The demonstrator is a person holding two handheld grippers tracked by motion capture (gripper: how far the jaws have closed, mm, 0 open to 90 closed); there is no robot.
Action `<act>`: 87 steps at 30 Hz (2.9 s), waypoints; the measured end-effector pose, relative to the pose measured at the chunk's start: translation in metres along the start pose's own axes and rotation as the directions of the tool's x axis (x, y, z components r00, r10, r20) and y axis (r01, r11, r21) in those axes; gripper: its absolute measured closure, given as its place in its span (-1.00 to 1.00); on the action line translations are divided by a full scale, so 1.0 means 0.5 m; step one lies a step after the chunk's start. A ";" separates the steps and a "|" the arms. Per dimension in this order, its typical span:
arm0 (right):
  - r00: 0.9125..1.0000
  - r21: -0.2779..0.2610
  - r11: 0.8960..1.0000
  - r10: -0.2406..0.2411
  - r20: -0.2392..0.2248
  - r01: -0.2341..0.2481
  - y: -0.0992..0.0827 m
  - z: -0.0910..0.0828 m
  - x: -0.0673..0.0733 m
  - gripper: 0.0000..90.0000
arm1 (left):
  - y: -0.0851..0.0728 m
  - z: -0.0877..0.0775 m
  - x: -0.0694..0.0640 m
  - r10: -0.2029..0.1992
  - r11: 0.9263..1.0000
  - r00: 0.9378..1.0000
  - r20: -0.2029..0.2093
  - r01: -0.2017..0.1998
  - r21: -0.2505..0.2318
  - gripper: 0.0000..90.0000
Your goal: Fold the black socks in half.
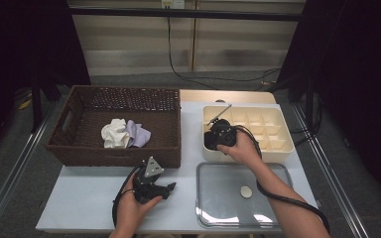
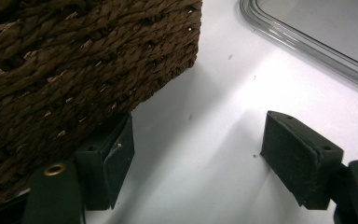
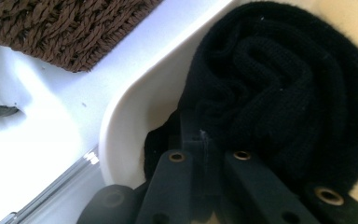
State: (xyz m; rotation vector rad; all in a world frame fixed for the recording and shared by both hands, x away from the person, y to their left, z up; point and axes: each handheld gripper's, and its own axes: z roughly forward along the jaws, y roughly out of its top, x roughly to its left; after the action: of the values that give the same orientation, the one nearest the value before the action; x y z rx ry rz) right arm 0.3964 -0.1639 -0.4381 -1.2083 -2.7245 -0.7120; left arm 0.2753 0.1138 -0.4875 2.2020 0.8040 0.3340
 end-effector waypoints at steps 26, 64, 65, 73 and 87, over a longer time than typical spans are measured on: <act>1.000 -0.056 0.998 0.006 -0.008 -0.007 -0.005 -0.032 0.004 0.99 | 0.000 0.000 0.001 -0.001 1.000 1.000 0.002 0.001 0.001 -0.44; 0.997 -0.183 0.981 -0.044 0.070 0.056 -0.082 -0.156 0.024 -0.35 | 0.000 -0.001 0.001 0.003 1.000 1.000 0.002 -0.003 0.004 -0.44; 0.997 -0.190 0.980 -0.047 0.065 0.059 -0.085 -0.157 0.026 -0.36 | 0.000 -0.001 0.001 0.002 1.000 1.000 0.002 -0.002 0.004 -0.44; 0.995 -0.188 0.979 -0.070 0.068 0.082 -0.110 -0.153 0.039 -0.49 | 0.000 0.000 0.002 0.003 1.000 1.000 0.003 -0.003 0.003 -0.44; 0.992 -0.174 0.977 -0.120 0.038 0.125 -0.155 -0.139 0.066 -0.60 | 0.000 0.000 0.002 0.002 1.000 1.000 0.003 -0.002 0.003 -0.44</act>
State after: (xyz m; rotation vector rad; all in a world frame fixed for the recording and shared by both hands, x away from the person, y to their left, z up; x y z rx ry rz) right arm 0.3104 -0.2171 -0.3975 -1.0955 -2.8290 -0.9769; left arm 0.2759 0.1144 -0.4873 2.2057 0.8013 0.3308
